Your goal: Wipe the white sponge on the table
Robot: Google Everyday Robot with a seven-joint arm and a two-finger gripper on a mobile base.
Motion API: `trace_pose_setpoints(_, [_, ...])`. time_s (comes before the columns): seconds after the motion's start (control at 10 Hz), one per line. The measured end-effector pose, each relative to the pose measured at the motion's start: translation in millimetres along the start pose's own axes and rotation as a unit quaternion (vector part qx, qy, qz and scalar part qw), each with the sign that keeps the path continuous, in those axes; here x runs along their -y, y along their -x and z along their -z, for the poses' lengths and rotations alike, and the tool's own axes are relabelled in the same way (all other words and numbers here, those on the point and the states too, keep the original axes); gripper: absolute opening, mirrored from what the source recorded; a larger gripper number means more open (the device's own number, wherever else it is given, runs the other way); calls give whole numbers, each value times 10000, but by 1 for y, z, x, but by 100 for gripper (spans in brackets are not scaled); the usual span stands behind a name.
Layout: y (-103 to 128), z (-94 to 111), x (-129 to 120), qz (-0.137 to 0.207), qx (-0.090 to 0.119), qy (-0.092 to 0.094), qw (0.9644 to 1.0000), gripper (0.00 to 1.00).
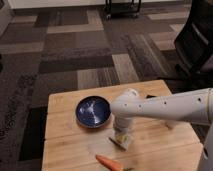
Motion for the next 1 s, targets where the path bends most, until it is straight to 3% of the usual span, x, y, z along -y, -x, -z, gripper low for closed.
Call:
trace_pose_setpoints(0.2, [-4,6,29,-44,-40,-269,9996,0])
trace_pose_setpoints(0.5, [-39,21,63,-444,-310,-633,9965,0])
trace_pose_setpoints(0.8, [-69,22,66,-834,-490,-696,9929,0])
trace_pose_setpoints(1.0, [-68,22,61,-893,-477,-682,9925,0])
